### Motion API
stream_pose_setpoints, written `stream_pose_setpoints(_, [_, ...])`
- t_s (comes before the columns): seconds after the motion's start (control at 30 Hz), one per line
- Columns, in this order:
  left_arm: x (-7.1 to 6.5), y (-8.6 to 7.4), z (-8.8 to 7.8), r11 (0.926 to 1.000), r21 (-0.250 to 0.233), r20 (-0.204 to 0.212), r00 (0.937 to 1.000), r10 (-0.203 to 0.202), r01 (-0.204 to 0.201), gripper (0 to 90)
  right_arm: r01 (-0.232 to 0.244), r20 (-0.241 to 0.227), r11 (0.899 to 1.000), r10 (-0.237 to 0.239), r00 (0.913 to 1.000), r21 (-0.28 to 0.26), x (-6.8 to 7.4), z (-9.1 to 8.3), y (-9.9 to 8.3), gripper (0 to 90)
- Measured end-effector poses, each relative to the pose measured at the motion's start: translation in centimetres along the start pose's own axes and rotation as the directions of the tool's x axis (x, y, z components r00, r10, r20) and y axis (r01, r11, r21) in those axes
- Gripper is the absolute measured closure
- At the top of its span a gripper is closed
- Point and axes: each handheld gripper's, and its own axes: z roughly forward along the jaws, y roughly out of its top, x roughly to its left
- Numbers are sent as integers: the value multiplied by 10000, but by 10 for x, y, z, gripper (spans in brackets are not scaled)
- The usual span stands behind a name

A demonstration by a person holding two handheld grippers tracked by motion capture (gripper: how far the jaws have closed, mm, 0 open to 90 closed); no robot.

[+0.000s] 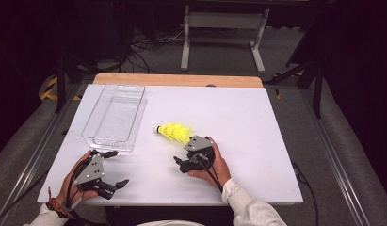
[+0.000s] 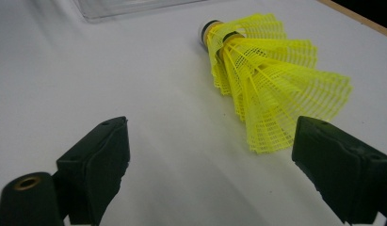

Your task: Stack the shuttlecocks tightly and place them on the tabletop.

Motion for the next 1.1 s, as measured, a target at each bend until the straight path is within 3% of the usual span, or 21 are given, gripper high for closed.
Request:
stream_pose_setpoints(0.33, [1, -1, -1, 10000, -8, 9, 10000, -21, 21, 30, -225, -186, 9991, 232, 9996, 367, -2, 16, 4, 173])
stream_pose_setpoints(0.83, [1, -2, -1, 10000, -28, 31, 10000, -61, 61, 30, -991, -693, 9942, 1018, 9924, 416, -10, 31, 9, 203])
stream_pose_setpoints(1.1, [1, -1, 0, 10000, 24, 42, 10000, -16, 16, 30, -779, -557, 9958, 805, 9952, 475, -6, 36, 17, 225])
